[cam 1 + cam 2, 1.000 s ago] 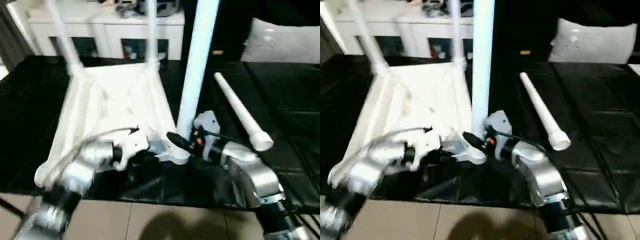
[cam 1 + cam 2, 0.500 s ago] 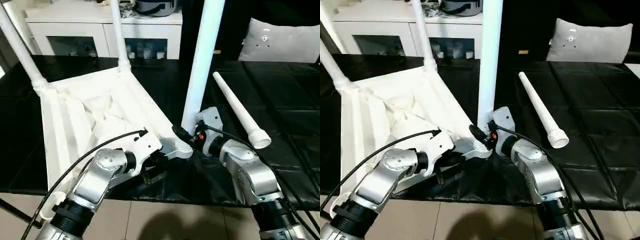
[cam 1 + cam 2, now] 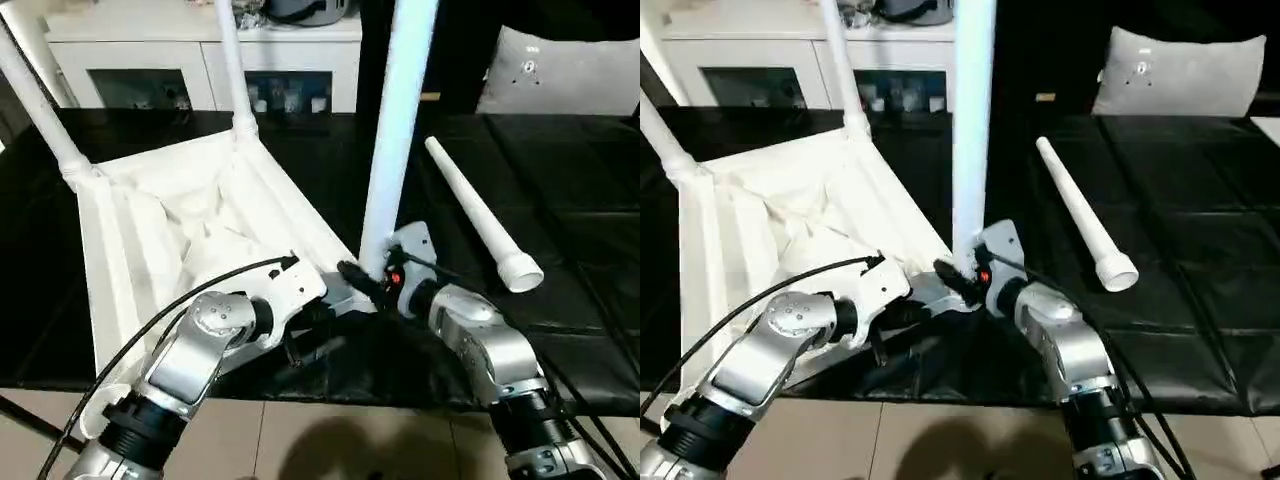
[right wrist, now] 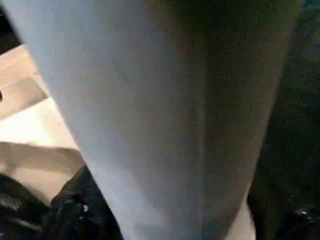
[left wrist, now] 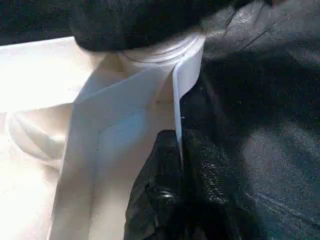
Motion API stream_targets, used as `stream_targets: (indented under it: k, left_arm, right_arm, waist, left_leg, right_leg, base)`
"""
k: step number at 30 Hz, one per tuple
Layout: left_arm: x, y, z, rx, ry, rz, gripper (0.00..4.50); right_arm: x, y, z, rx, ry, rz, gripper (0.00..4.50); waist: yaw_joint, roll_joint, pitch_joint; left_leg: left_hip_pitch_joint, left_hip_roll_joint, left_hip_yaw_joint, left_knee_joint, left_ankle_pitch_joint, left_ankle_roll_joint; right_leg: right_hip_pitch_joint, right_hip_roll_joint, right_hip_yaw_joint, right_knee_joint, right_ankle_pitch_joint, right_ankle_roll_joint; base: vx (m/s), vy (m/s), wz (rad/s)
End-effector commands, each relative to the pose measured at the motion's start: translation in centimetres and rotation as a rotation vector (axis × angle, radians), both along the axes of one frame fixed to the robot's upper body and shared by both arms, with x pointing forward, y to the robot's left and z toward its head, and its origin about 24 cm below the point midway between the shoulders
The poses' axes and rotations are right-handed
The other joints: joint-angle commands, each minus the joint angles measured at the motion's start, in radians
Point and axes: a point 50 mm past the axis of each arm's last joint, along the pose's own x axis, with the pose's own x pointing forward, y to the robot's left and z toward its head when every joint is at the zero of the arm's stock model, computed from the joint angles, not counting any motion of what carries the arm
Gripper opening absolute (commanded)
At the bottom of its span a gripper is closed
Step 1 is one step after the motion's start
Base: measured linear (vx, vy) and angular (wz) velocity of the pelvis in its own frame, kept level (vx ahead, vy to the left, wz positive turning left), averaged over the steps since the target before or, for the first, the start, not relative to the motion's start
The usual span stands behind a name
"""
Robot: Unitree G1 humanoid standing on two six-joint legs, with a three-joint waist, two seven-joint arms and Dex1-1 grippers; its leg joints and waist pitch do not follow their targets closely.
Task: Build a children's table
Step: Insert table leg to table base, then rotate leg to tighten
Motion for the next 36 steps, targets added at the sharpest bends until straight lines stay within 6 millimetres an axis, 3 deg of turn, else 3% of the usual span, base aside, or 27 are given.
stream_targets:
  k: [1,3,5,8,12,13,16,21,30,36]
  left_arm:
    - [0.3,-0.2,0.5,0.011,-0.024,-0.044,0.0]
    - [0.5,0.1,0.3,0.023,-0.023,-0.049,0.0]
    - [0.6,0.2,0.3,0.028,-0.034,-0.074,0.0]
    - [0.7,0.5,0.1,0.035,-0.032,-0.116,0.0]
    - [1.1,1.0,-0.1,0.056,-0.032,-0.133,0.0]
    - [1.4,1.2,-0.2,0.059,-0.029,-0.137,0.0]
    - [1.6,1.2,-0.2,0.064,-0.04,-0.198,0.0]
    - [1.6,1.8,-0.7,0.101,-0.031,-0.281,0.0]
    - [1.7,2.4,-0.9,0.146,-0.018,-0.422,0.0]
    - [1.2,2.2,-0.8,0.159,-0.023,-0.553,0.0]
  right_arm:
    - [-0.6,-0.3,-1.5,-0.038,0.074,0.003,3.57]
    - [-0.9,-0.5,-1.4,-0.028,0.064,0.025,3.68]
    - [-1.1,-0.6,-1.3,-0.022,0.053,0.041,3.81]
    - [-1.6,-1.2,-1.3,-0.023,0.023,0.076,4.09]
    - [-2.0,-1.9,-1.0,-0.018,-0.012,0.109,4.44]
    - [-2.2,-2.4,-0.8,-0.012,-0.021,0.118,4.44]
    - [-2.5,-3.1,-0.5,-0.005,-0.035,0.14,4.44]
    - [-2.9,-4.7,0.2,-0.011,-0.061,0.174,4.44]
    - [-3.2,-7.2,2.5,-0.102,-0.105,0.345,4.44]
    - [-3.1,-6.5,3.3,-0.154,-0.101,0.497,4.44]
  waist:
    - [0.006,0.005,-0.046]
    - [0.009,0.006,-0.044]
    - [0.018,0.008,-0.048]
    - [0.03,0.009,-0.053]
    - [0.039,0.009,-0.06]
    - [0.04,0.013,-0.059]
    - [0.044,0.011,-0.057]
    - [0.046,0.013,-0.057]
    - [0.059,0.009,-0.063]
    - [0.062,0.004,-0.066]
  left_leg:
    - [-0.001,0.051,-0.028,-0.086,-0.373,0.017]
    - [0.001,0.048,-0.022,-0.082,-0.359,0.024]
    - [-0.004,0.05,-0.022,-0.082,-0.311,0.03]
    - [-0.003,0.05,-0.018,-0.078,-0.265,0.039]
    - [-0.005,0.051,-0.016,-0.072,-0.185,0.058]
    - [-0.008,0.051,-0.016,-0.072,-0.179,0.062]
    - [-0.006,0.049,-0.016,-0.073,-0.208,0.062]
    - [-0.006,0.05,-0.016,-0.073,-0.212,0.063]
    - [-0.007,0.051,-0.014,-0.064,-0.166,0.088]
    - [-0.007,0.053,-0.012,-0.06,-0.143,0.103]
  right_leg:
    - [0.028,-0.083,0.051,-0.085,-0.418,-0.143]
    - [0.026,-0.081,0.052,-0.086,-0.407,-0.151]
    - [0.035,-0.082,0.053,-0.078,-0.363,-0.16]
    - [0.038,-0.082,0.053,-0.076,-0.323,-0.164]
    - [0.047,-0.08,0.052,-0.058,-0.184,-0.202]
    - [0.048,-0.08,0.051,-0.058,-0.18,-0.206]
    - [0.05,-0.082,0.05,-0.068,-0.257,-0.183]
    - [0.049,-0.082,0.049,-0.071,-0.287,-0.172]
    - [0.054,-0.082,0.047,-0.063,-0.248,-0.185]
    - [0.053,-0.082,0.045,-0.058,-0.225,-0.198]
  base:
    - [0.0,0.0,0.0]
    - [0.0,0.0,0.0]
    - [0.0,0.0,0.0]
    - [0.0,0.0,0.0]
    - [0.0,0.0,0.0]
    - [0.0,0.0,0.0]
    - [0.0,0.0,0.0]
    - [0.0,0.0,0.0]
    - [0.0,0.0,0.0]
    - [0.0,0.0,0.0]
